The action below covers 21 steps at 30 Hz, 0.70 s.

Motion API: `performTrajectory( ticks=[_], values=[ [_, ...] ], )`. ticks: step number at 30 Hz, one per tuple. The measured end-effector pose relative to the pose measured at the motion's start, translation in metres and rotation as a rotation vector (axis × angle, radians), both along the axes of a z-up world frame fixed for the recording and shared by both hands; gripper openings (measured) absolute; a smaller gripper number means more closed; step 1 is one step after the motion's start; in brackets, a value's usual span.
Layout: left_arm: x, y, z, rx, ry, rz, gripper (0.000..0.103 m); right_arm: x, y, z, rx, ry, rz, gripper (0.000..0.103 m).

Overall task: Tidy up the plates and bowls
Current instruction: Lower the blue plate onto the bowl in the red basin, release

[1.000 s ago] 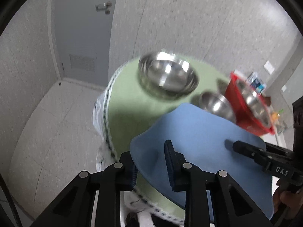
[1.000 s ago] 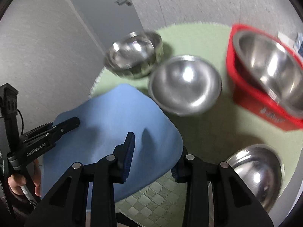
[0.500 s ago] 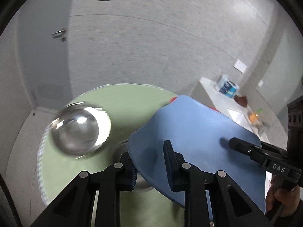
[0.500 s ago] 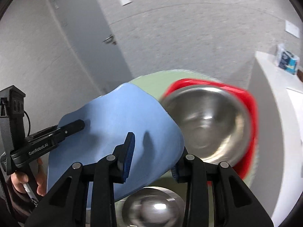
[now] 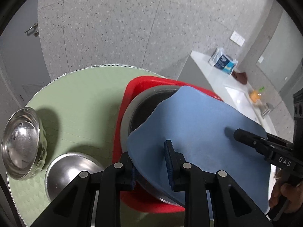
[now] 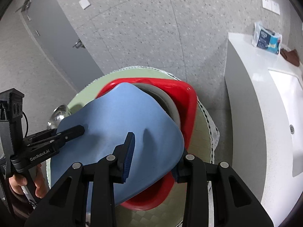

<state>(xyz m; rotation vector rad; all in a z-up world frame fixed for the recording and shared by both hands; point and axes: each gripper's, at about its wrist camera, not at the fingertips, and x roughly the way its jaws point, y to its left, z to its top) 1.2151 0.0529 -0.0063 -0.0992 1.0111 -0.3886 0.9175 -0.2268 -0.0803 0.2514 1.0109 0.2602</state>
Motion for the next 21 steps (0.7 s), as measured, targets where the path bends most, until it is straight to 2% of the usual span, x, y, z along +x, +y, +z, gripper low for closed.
performTrajectory(
  ticks=[3, 9, 12, 15, 17, 18, 19, 20, 21],
  values=[
    [0.011, -0.019, -0.004, 0.022, 0.007, 0.001, 0.022, 0.006, -0.002, -0.008, -0.025, 0.012, 0.005, 0.034],
    [0.007, -0.026, -0.014, 0.025, 0.007, -0.003, 0.023, 0.01, 0.002, -0.016, -0.098, 0.006, 0.013, 0.036],
    [0.002, -0.022, -0.016, 0.015, -0.001, -0.01, 0.028, 0.009, 0.003, -0.018, -0.133, 0.002, 0.006, 0.037],
    [-0.007, -0.015, -0.013, 0.004, -0.009, -0.012, 0.042, 0.005, 0.005, -0.017, -0.142, -0.006, -0.001, 0.046],
    [-0.014, -0.013, -0.008, -0.007, -0.031, -0.023, 0.053, 0.001, 0.007, -0.015, -0.158, -0.02, -0.012, 0.064],
    [-0.018, -0.007, -0.008, -0.008, -0.038, -0.026, 0.058, -0.001, 0.008, -0.014, -0.169, -0.03, -0.018, 0.065],
    [-0.022, -0.006, -0.005, 0.007, -0.051, -0.017, 0.071, -0.004, 0.009, -0.013, -0.169, -0.04, -0.019, 0.065],
    [-0.026, -0.003, -0.002, 0.02, -0.073, -0.001, 0.079, -0.005, 0.01, -0.012, -0.165, -0.043, -0.021, 0.065],
    [-0.032, 0.003, 0.001, 0.014, -0.09, 0.001, 0.079, -0.007, 0.01, -0.012, -0.164, -0.043, -0.027, 0.066]
  ],
)
